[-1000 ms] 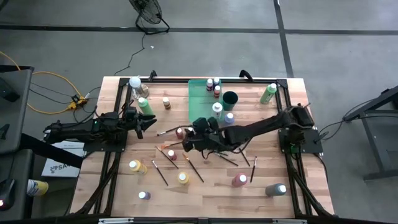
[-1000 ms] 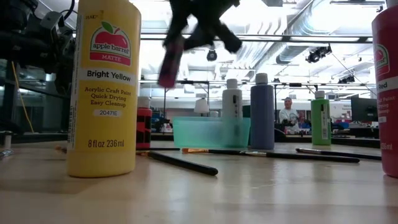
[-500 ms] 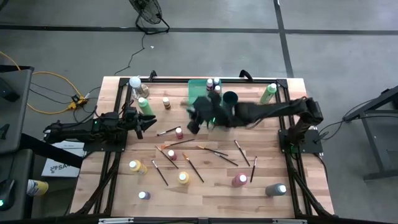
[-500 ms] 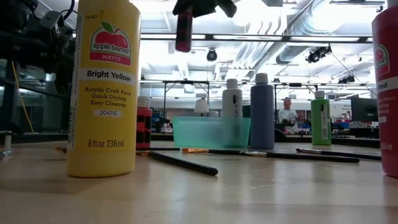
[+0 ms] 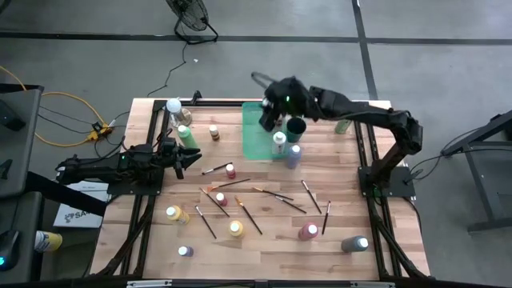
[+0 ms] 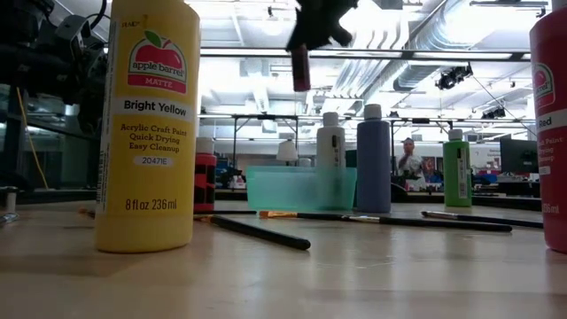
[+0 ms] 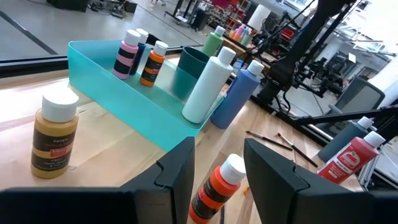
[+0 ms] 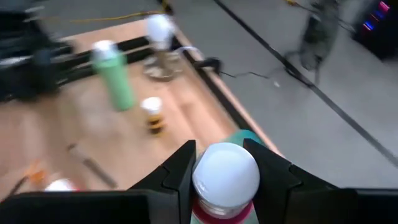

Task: Pick & Place Paint Supplies
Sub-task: Put the red paint bottle into the green bin

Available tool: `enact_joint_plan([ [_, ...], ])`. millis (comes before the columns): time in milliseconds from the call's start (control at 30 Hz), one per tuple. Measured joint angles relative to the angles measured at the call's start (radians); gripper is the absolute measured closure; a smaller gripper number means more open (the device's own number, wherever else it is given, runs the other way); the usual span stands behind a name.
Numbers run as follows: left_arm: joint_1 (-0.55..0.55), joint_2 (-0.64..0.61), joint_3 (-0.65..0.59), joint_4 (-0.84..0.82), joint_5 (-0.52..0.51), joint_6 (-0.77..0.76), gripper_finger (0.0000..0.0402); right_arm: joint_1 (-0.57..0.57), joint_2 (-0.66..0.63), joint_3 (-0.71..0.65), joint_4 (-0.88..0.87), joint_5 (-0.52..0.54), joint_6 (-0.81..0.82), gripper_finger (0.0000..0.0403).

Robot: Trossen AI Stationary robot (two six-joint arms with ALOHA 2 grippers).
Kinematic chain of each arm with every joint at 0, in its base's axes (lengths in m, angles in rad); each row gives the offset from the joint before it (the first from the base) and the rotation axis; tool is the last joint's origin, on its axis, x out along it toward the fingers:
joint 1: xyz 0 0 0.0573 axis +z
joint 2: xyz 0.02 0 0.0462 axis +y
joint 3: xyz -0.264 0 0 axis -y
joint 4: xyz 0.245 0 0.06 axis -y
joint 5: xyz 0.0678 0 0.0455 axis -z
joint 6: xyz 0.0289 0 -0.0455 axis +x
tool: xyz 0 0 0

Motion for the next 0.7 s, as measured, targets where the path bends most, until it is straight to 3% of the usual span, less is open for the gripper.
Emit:
enact_joint_plan([
  [233, 0.000, 0.000, 0.000, 0.000, 0.000, 0.000, 0.0266, -0.089, 0.013, -0.103, 0.092, -0.018, 0.037, 0.0293],
  [367, 0.000, 0.000, 0.000, 0.000, 0.000, 0.000, 0.0266, -0.091, 0.013, -0.169, 0.194, 0.012, 0.153, 0.0293],
  [700, 0.000, 0.000, 0.000, -0.001, 0.000, 0.000, 0.0266, -0.056, 0.081, -0.296, 0.346, 0.257, 0.307, 0.0293],
])
